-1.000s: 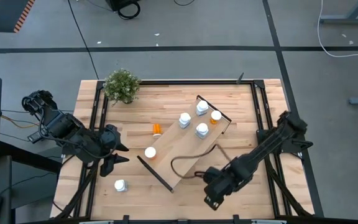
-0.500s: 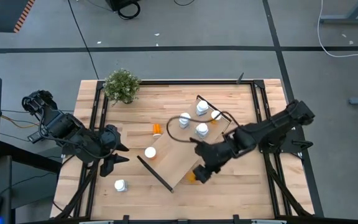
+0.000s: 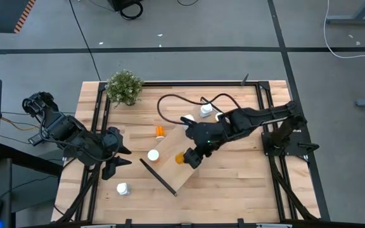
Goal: Pick and place medicine bottles onto shelf by color
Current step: Put the bottom orange pill bottle on the shelf
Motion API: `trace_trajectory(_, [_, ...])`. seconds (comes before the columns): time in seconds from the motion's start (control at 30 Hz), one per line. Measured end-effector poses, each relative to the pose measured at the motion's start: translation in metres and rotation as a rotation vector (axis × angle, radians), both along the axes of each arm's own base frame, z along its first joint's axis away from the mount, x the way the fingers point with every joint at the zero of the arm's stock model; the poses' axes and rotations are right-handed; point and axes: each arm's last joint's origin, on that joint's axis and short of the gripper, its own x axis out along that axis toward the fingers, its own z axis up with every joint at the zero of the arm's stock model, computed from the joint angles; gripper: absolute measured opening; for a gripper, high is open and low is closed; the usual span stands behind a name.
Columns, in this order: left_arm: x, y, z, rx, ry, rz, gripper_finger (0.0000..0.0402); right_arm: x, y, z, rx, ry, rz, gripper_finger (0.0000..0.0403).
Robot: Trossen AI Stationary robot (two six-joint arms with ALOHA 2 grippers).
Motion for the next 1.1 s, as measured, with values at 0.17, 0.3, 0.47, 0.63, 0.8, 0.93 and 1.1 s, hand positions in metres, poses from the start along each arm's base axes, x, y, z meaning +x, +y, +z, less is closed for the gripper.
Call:
trace_trajectory(0.17, [0.000,0.000,0.000,0.001,0.000,0.000,0.0186,0.010,-0.007,-0.009,-0.012,0.148,0.010,0.0216])
trace_trajectory(0.3, [0.000,0.000,0.000,0.001,0.000,0.000,0.0189,0.029,-0.008,-0.023,-0.007,0.208,-0.011,0.0216])
trace_trajectory(0.47, [0.000,0.000,0.000,0.001,0.000,0.000,0.0187,0.038,-0.010,-0.038,-0.026,0.322,-0.028,0.0216])
trace_trajectory(0.63, [0.000,0.000,0.000,0.000,0.000,0.000,0.0183,0.032,-0.018,-0.045,-0.070,0.434,-0.063,0.0216])
trace_trajectory(0.8, [0.000,0.000,0.000,0.000,-0.001,0.000,0.0185,0.026,-0.026,-0.042,-0.092,0.461,-0.083,0.0216])
trace_trajectory(0.93, [0.000,0.000,0.000,0.000,-0.001,0.000,0.0183,0.023,-0.030,-0.044,-0.093,0.510,-0.063,0.0216])
trace_trajectory(1.1, [0.000,0.000,0.000,0.000,-0.001,0.000,0.0186,0.025,-0.031,-0.046,-0.098,0.512,-0.042,0.0216])
